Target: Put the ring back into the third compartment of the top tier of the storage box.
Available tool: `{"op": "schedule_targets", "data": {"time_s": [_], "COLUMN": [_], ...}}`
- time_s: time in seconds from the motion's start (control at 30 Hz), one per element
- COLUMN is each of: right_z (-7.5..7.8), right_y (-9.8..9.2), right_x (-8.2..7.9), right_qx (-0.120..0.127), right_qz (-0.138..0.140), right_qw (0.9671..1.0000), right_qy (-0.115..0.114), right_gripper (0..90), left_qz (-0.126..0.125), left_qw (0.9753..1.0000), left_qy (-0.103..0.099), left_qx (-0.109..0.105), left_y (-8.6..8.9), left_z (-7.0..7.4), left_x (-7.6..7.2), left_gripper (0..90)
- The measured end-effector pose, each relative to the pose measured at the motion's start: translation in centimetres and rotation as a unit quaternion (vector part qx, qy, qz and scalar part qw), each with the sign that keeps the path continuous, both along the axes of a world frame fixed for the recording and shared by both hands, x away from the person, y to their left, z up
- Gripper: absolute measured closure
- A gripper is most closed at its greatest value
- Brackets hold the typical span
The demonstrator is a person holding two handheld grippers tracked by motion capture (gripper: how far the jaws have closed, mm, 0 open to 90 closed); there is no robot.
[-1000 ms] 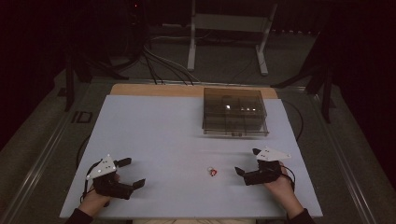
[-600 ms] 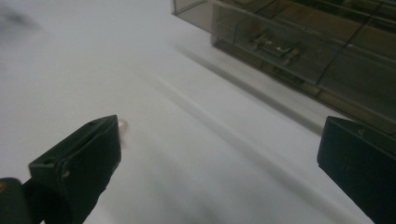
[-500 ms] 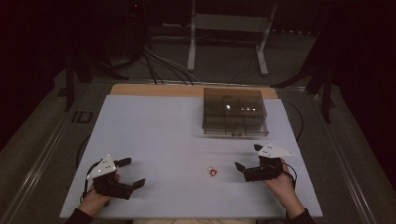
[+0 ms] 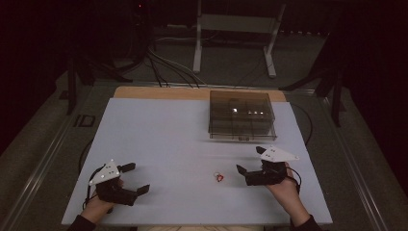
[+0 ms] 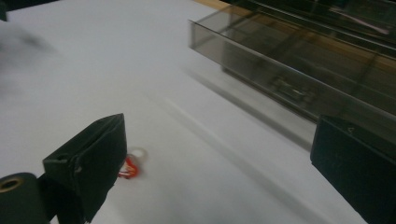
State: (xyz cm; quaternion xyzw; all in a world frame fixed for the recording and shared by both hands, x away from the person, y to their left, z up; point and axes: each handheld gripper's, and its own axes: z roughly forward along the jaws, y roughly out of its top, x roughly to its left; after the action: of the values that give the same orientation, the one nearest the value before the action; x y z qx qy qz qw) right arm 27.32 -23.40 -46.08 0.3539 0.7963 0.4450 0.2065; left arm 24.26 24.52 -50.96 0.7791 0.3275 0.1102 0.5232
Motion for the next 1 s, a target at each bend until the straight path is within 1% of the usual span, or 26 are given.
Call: {"op": "schedule_targets", "data": {"time_s": [0.37,0.57,0.77,1.0], "right_z": [0.1,-0.2,-0.8,-1.6], "right_y": [2.4,3.7,4.7,6.1], "right_x": [-0.3,-0.4,-0.3,-0.5], "right_qx": [-0.001,-0.004,-0.004,-0.01], "right_qz": [0.031,0.044,0.049,0.042], "right_qw": [0.9995,0.999,0.9986,0.9987], "right_qy": [0.002,0.01,0.017,0.027], "right_gripper": [3.1,3.1,3.1,3.1], "left_qz": [0.0,-0.001,-0.001,-0.002], "left_qw": [1.0,1.0,1.0,1.0], "left_qy": [0.0,-0.001,-0.001,-0.001], "left_qx": [0.001,0.002,0.0,0.0], "left_y": [0.0,0.0,0.0,0.0], "left_z": [0.0,0.0,0.0,0.1], "left_x": [0.0,0.0,0.0,-0.1], "left_gripper": [0.0,0.0,0.0,0.0]}}
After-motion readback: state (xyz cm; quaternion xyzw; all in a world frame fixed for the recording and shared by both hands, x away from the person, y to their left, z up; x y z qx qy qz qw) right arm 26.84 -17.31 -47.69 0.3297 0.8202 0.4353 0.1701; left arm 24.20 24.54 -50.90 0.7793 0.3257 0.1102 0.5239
